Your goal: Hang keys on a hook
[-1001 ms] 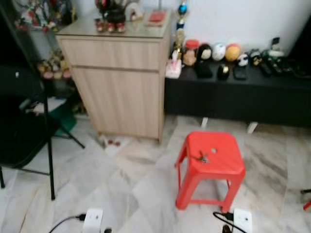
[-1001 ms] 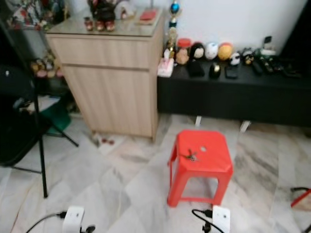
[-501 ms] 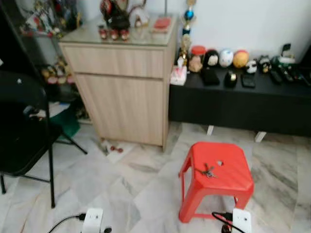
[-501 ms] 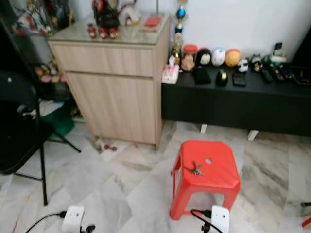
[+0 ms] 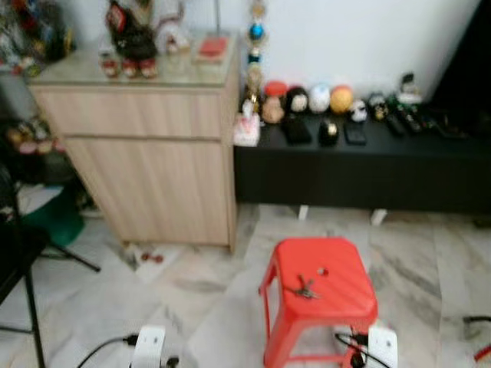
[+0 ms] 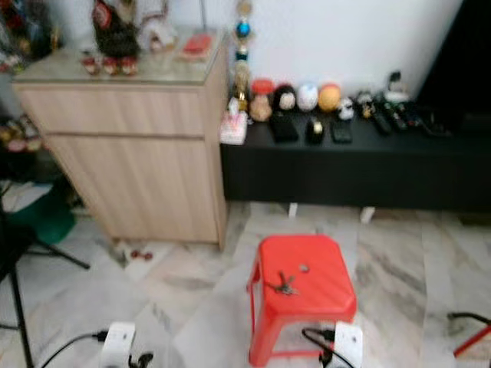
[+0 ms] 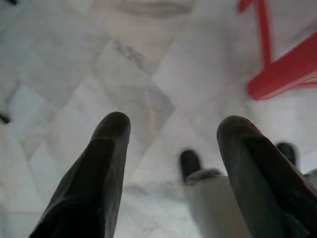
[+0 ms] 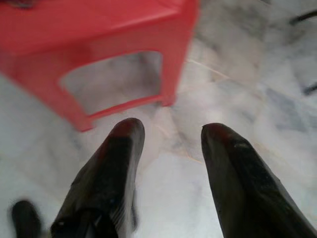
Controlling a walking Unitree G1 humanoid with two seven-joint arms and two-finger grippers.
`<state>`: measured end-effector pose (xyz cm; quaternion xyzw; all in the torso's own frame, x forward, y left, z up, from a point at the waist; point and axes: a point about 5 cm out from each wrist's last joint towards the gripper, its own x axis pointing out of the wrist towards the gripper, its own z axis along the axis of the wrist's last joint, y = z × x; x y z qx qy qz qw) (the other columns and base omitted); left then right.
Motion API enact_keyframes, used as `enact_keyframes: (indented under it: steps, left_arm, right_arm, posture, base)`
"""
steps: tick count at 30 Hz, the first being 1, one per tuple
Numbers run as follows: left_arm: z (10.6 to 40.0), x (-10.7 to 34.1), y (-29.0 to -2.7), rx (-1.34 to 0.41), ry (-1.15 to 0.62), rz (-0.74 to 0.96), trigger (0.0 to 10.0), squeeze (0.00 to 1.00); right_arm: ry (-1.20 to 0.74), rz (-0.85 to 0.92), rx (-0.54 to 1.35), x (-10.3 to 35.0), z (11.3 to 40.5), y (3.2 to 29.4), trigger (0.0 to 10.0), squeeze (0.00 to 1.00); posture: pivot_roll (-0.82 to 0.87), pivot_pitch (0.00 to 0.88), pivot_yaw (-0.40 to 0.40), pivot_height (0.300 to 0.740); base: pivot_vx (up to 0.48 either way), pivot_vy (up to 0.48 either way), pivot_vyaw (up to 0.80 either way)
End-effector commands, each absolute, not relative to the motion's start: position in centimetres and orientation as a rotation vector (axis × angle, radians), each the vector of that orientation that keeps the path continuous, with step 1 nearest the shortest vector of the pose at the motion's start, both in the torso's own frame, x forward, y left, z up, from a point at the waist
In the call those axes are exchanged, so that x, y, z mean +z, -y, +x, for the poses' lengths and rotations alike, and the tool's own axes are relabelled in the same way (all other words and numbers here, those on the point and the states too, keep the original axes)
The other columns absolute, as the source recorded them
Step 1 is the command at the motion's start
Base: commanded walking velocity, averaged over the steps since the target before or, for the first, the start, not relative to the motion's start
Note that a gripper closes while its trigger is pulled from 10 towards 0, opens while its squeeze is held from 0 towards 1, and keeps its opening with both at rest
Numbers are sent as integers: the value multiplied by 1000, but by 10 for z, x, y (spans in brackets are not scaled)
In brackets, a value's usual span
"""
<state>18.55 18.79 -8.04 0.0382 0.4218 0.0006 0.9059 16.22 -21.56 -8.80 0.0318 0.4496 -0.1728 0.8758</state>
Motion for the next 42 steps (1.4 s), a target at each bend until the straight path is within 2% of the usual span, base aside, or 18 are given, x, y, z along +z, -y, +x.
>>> enact_keyframes:
  steps: [1,6,14,19,20,25,31,42]
  left_arm:
    - [179,-82,-199,20,-898,96,10000,0]
    - [179,-82,-199,22,-898,95,10000,0]
    - [179,-82,-199,28,-891,95,10000,0]
    - [178,-83,-199,26,-893,97,10000,0]
    - [177,-83,-199,25,-894,97,10000,0]
    - [175,-83,-200,28,-896,98,10000,0]
    - [173,-84,-202,30,-904,103,10000,0]
    - [170,-86,-202,25,-913,108,10000,0]
  right_arm:
    - [-893,88,-346,-83,175,209,10000,0]
    - [-871,97,-342,-80,181,208,10000,0]
    - [-751,115,-289,-65,207,207,10000,0]
    - [-553,96,-259,-40,238,209,10000,0]
    - [-452,56,-237,-27,250,210,10000,0]
    - [-281,-19,-168,-4,266,206,10000,0]
    - [-84,-57,-136,22,266,202,10000,0]
    - [-35,-71,-103,37,273,189,10000,0]
  posture:
    - [17,0,-12,740]
    - [16,0,-13,740]
    - [12,0,-10,740]
    - [2,0,-8,740]
    - [4,0,-10,740]
    - [-1,3,-12,740]
    - [-3,2,-10,740]
    - [2,0,-8,740]
  base:
    - [274,0,0]
    - [273,0,0]
    - [0,0,0]
    - [0,0,0]
    - [0,0,0]
    - [0,0,0]
    - [0,0,0]
    - [0,0,0]
